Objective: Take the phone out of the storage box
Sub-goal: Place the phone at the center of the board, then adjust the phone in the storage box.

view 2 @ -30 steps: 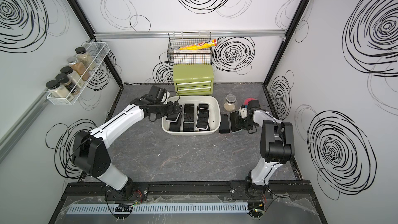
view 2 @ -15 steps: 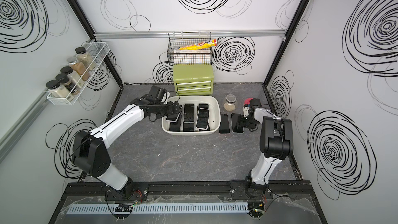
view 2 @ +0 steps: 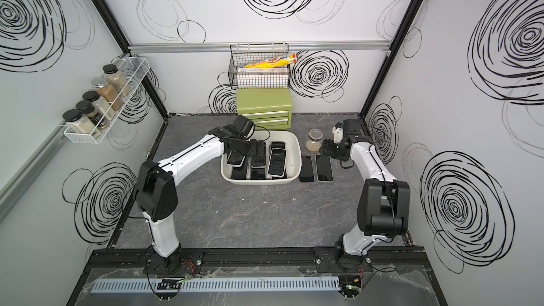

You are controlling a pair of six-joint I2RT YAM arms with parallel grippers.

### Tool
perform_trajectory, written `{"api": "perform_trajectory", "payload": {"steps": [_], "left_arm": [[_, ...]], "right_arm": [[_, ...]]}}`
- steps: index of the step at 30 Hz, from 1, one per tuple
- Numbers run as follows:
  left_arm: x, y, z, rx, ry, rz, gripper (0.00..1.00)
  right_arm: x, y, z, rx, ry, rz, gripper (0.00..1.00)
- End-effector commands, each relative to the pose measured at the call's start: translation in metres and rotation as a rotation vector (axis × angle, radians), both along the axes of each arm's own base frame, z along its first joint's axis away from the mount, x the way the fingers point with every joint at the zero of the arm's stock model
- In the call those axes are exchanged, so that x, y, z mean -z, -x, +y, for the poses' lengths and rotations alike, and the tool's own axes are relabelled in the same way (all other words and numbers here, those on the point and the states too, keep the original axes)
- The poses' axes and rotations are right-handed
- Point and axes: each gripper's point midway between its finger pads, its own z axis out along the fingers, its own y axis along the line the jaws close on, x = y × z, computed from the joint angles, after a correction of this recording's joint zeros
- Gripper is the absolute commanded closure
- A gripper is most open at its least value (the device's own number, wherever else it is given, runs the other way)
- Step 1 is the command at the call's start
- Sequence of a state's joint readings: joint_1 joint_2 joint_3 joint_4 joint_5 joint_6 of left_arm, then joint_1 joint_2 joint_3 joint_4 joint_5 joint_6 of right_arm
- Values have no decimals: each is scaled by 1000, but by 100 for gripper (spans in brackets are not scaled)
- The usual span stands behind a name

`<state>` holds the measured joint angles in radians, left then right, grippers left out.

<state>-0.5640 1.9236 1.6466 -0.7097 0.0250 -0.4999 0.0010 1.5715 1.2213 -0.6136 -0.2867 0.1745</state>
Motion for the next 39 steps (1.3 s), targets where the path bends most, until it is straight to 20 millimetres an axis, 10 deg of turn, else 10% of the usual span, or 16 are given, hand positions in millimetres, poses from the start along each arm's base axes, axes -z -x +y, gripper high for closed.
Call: {"api": "perform_trajectory", "payload": {"steps": [1,8,16,23,39], "left_arm": [[-4,-7,-8,6,-62,-23,1],[-12,-23,20,-100,-132,-79,1],[-48,-28,74,-228,-14,-131,1],[-51,-7,79,-213,36,-109,1],[-47,8,102,-207,79,-103,1]], "right_arm": [[-6,21,33,-38,-18,59,17],[-39,28,110,-79,-56,11,6],[-15,25,165,-44,44,115,0],[37,-5,175,24,227,191,0],[78,-30,191,36,285,231,0]]}}
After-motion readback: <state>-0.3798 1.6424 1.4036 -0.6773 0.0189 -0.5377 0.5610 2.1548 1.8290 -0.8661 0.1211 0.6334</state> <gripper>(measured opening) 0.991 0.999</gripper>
